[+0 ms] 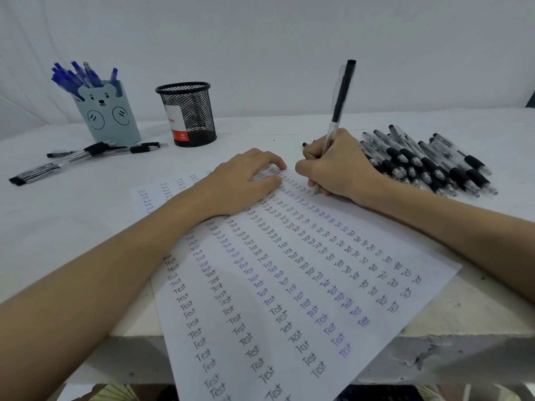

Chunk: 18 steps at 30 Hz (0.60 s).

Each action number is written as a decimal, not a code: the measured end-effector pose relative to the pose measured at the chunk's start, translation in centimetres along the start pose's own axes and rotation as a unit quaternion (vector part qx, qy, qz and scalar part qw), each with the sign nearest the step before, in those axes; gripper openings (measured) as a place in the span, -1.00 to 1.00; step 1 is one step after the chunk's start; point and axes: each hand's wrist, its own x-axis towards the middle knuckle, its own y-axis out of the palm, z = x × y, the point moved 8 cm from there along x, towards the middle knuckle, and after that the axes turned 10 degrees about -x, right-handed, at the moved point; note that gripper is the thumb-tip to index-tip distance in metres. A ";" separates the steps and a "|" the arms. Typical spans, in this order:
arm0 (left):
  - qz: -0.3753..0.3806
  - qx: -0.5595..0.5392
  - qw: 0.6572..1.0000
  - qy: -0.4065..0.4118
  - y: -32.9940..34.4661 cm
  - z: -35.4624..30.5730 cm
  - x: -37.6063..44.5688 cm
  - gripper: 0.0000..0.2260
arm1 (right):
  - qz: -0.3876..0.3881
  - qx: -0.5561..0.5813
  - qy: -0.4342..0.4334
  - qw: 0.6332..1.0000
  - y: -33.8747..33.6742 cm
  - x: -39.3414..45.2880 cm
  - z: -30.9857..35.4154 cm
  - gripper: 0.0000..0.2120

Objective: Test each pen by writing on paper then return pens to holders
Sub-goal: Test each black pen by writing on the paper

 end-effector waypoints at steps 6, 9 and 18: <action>-0.002 -0.001 1.000 0.003 0.0 0.0 0.1 -0.75 | -0.005 0.003 0.012 1.000 -0.3 -0.1 -0.1 -0.56; -0.001 0.005 1.000 0.007 0.0 0.0 0.1 -0.75 | -0.009 -0.004 0.017 1.000 -0.1 0.0 -0.3 -0.55; 0.001 0.002 1.000 -0.001 0.0 -0.1 -0.1 -0.56 | -0.022 -0.017 0.024 0.999 -0.3 0.0 -0.4 -0.55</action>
